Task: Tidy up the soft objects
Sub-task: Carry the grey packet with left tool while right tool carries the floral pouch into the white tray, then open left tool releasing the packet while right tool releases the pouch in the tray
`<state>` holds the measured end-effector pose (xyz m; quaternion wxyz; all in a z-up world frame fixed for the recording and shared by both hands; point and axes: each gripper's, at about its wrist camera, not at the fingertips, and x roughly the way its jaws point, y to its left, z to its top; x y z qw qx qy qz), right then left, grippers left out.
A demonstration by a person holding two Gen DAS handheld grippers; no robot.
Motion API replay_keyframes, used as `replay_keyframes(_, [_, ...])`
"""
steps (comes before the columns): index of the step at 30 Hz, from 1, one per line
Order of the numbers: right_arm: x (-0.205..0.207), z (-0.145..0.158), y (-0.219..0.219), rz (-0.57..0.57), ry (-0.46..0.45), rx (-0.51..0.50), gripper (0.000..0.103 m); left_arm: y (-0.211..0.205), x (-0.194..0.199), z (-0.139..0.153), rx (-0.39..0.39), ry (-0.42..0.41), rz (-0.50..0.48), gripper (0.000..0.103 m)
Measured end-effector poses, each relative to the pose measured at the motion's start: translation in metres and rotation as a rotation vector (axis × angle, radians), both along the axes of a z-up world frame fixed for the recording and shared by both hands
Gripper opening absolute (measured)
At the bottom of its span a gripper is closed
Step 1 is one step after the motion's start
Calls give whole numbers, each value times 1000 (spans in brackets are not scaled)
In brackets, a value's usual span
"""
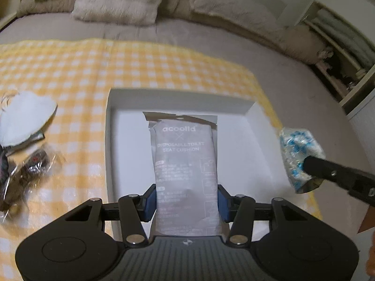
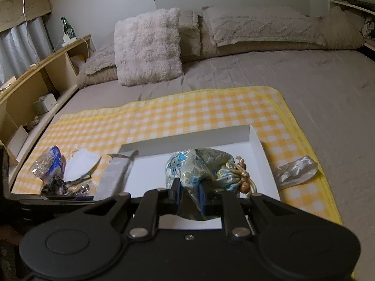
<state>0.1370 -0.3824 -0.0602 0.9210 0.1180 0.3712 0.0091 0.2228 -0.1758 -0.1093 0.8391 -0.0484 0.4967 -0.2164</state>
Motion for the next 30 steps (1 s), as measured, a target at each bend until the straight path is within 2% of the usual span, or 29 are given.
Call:
replay_keyframes(3, [5,-9,0,10,34,6,16,1,4,-16,44,48,10,52])
replay_keyframes(6, [13,-19,4,30,80,21,16,7,10,-24,57,66,37,53])
replay_keyframes(11, [26,-36,16,69,150,56,16,17,17,-33,78,92,74,61])
replay_keyframes(14, [30,-44,24,89,181,80,16,16,15,-31,68,110,60,66])
replay_keyframes(18, [37,-54,32,101,221,81,16,15,8,-24,82,80,29,67])
replay_keyframes(23, [43,-67,38,97,263,92,17,20,7,-23,81,91,24,67])
replay_keyframes(26, [44,-73,43,101,292,112,27,20,5,-21,92,80,7,67])
replay_keyframes(30, [41,-71,50,99,302,45,51,18,0,-16,95,65,-6,71])
